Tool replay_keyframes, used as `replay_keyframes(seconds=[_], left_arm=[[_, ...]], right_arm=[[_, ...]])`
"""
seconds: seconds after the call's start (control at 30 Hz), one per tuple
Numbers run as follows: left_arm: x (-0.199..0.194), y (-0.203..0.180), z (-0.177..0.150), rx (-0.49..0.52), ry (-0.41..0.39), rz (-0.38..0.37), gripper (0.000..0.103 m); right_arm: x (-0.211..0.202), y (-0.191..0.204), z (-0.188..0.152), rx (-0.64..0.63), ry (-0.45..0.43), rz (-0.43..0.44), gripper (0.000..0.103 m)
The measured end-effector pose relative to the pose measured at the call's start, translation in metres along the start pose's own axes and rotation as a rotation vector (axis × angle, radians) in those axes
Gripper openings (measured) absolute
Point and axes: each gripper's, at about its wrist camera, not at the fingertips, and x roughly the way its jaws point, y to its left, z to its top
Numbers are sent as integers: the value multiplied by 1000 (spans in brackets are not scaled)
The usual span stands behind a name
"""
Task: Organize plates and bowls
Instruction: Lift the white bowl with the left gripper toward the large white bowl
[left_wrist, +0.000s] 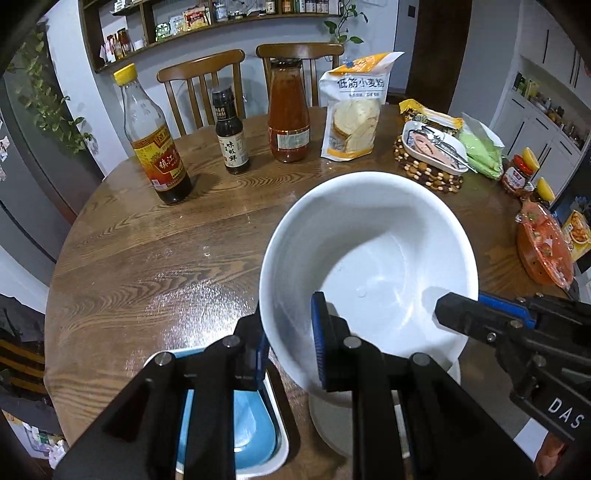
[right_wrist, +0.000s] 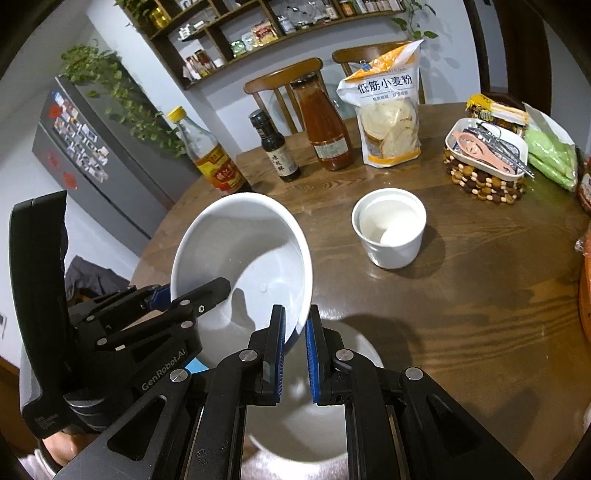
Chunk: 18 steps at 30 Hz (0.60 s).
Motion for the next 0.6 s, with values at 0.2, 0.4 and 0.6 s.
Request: replay_keyframes(seconds=[0.2, 0.4, 0.6], left_arm=[[-17, -10, -13, 7, -18, 4, 18], [-29, -15, -22, 7, -30, 12, 18], [-37, -19, -30, 3, -38, 18, 19]], right_arm=[[-15, 1, -12, -11, -7, 5, 12], [-26, 3, -20, -25, -13, 7, 12], [-31, 3, -28, -33, -7, 12, 13]])
